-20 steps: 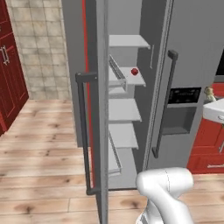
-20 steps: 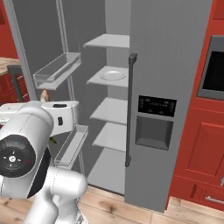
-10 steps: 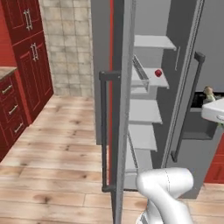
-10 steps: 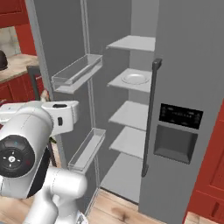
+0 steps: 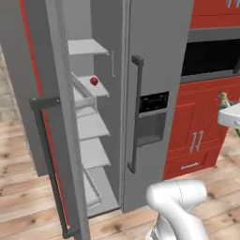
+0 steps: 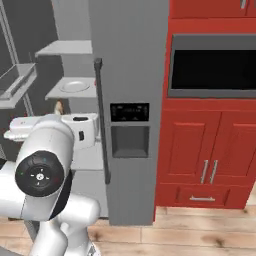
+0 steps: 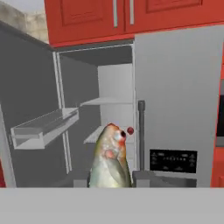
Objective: Retrieve the fish from the fridge and place it on the cutting board.
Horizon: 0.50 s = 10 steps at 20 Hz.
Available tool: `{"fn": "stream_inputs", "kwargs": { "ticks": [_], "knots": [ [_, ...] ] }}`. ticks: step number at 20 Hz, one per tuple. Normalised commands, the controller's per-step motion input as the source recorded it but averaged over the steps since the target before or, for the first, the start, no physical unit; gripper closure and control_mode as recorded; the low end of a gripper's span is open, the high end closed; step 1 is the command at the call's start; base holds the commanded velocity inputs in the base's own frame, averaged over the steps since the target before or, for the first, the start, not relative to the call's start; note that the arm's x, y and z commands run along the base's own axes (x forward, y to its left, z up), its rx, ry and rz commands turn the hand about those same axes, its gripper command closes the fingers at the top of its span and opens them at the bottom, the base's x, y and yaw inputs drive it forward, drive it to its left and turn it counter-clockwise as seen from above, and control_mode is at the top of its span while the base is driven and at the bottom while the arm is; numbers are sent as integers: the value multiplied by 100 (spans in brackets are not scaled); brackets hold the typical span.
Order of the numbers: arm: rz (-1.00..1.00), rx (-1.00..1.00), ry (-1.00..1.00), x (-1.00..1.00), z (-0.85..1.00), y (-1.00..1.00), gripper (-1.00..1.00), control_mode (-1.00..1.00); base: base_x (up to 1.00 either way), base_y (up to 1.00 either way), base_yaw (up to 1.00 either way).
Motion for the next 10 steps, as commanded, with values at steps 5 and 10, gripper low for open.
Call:
{"fn": "stream_inputs", "kwargs": {
  "ticks": [5, 10],
  "knots": [
    [0, 0, 0, 0, 0, 0, 100, 100, 0, 0, -100],
    [0, 0, 0, 0, 0, 0, 100, 100, 0, 0, -100]
  ]
}}
